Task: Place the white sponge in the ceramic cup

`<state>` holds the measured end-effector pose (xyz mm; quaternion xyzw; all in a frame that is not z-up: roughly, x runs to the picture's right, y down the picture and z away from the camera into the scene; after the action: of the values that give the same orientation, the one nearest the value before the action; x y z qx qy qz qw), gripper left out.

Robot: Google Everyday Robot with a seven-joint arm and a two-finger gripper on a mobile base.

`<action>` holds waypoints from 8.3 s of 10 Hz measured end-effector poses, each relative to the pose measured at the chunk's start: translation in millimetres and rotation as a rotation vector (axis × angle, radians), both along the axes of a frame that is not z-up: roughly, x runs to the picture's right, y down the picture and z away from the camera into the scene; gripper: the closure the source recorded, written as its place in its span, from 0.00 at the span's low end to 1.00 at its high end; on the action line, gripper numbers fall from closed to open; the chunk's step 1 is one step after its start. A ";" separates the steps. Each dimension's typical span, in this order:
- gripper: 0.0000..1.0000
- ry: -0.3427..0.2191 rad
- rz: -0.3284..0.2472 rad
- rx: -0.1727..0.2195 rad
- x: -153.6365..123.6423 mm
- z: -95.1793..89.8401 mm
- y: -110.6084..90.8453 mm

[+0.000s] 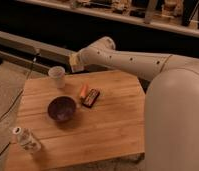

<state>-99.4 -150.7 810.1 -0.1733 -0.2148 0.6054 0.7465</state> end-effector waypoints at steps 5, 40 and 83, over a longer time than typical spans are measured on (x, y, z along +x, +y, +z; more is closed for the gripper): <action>1.00 -0.238 -0.143 -0.015 -38.4 -30.1 3.0; 1.00 -0.257 -0.161 -0.008 -40.3 -34.5 2.2; 1.00 -0.747 -0.141 -0.054 -139.4 22.4 25.6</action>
<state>-238.8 -125.1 832.5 -0.4159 -0.4439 0.4531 0.6516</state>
